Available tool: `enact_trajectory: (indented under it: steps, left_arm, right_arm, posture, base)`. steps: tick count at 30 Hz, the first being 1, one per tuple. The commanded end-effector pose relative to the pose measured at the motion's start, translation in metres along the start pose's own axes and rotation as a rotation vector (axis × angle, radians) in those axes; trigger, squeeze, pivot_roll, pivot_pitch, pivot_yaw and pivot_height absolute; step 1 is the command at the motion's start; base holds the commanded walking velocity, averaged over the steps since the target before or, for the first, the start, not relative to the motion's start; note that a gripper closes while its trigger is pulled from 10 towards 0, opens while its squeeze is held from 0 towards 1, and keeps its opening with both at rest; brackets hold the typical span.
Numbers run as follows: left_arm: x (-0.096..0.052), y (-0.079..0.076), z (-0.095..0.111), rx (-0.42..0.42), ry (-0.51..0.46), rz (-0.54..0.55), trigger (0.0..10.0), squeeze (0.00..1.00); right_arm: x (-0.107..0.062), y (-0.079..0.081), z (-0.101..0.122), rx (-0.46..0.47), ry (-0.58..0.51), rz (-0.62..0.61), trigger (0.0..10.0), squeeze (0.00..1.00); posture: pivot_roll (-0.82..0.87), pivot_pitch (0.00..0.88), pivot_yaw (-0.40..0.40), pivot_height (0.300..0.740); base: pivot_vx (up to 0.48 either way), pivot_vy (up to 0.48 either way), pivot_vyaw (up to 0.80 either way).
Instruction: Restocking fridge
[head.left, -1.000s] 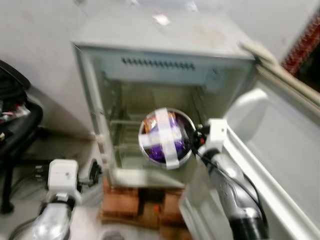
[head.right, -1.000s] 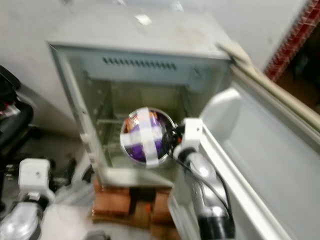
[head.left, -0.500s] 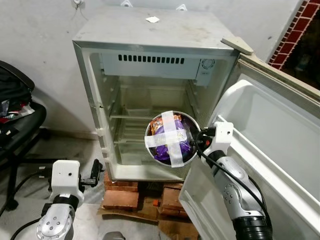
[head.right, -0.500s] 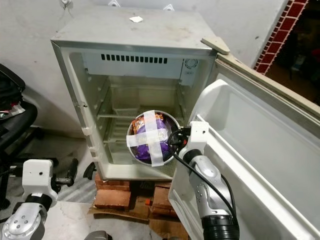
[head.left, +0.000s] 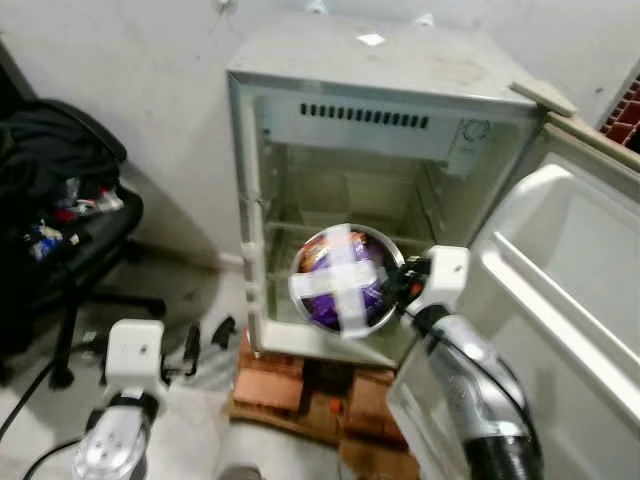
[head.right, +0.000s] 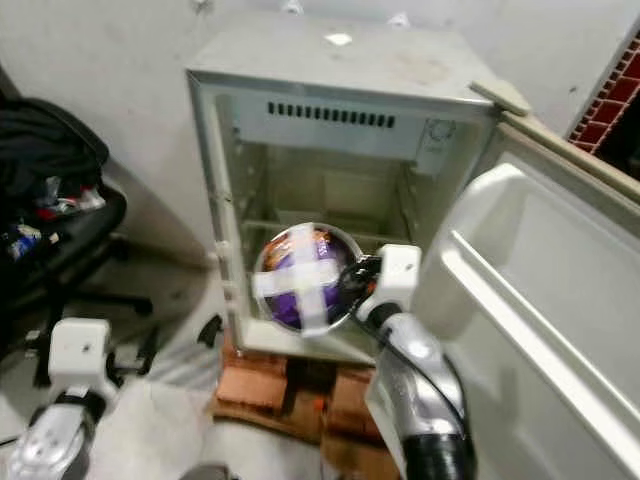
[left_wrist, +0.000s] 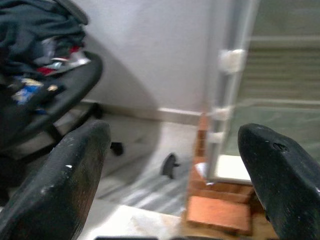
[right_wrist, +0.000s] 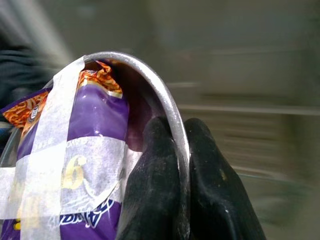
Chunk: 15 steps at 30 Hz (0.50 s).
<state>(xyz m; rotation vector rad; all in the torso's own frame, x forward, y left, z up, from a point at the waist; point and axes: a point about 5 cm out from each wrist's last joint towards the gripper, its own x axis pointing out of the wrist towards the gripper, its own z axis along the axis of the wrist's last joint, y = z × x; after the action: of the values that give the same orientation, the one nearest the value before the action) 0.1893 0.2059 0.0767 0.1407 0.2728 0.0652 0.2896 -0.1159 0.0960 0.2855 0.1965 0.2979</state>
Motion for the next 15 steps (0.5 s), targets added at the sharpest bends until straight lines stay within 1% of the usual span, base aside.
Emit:
enact_trajectory:
  steps: [1,4,5,7,8,11,12,15]
  left_arm:
    - [0.003,-0.005,0.006,-0.005,-0.022,-0.025,10.0,0.00]
    - [0.003,-0.005,0.006,-0.002,-0.021,-0.024,10.0,0.00]
    - [0.003,-0.004,0.007,-0.010,-0.039,-0.026,10.0,0.00]
    - [0.003,-0.003,0.010,0.020,-0.066,-0.030,10.0,0.00]
    - [0.004,-0.004,0.011,0.011,-0.072,-0.042,10.0,0.00]
    - [0.004,-0.004,0.013,-0.003,-0.082,-0.067,10.0,0.00]
    - [0.004,-0.004,0.013,-0.003,-0.082,-0.067,10.0,0.00]
    - [0.006,-0.002,0.014,-0.009,-0.085,-0.070,10.0,0.00]
  right_arm:
    - [-0.003,-0.010,0.010,-0.025,-0.038,-0.025,10.0,0.00]
    - [-0.003,-0.011,0.010,-0.027,-0.038,-0.028,10.0,0.00]
    - [-0.004,-0.012,0.010,-0.028,-0.040,-0.035,10.0,0.00]
    - [-0.007,-0.017,0.012,-0.033,-0.058,-0.066,10.0,0.00]
    - [-0.008,-0.020,0.013,-0.035,-0.068,-0.087,10.0,0.00]
    - [-0.013,-0.028,0.015,-0.037,-0.081,-0.134,10.0,0.00]
    - [-0.013,-0.028,0.015,-0.037,-0.081,-0.134,10.0,0.00]
    - [-0.021,-0.037,0.014,-0.038,-0.089,-0.189,10.0,0.00]
  posture:
    - [0.16,0.031,-0.059,0.740]
    - [0.16,0.027,-0.057,0.740]
    - [0.15,0.025,-0.056,0.740]
    - [0.15,0.022,-0.055,0.740]
    - [0.15,0.020,-0.053,0.740]
    - [0.14,0.015,-0.048,0.740]
    - [0.14,0.015,-0.048,0.740]
    - [0.14,0.008,-0.043,0.740]
  base:
    - [0.000,0.480,0.00]
    - [0.000,0.480,0.00]
    - [0.000,0.000,0.00]
    - [0.000,0.000,0.00]
    - [0.000,0.000,0.00]
    - [0.000,0.000,0.00]
    - [0.000,0.000,0.00]
    - [0.000,0.000,0.00]
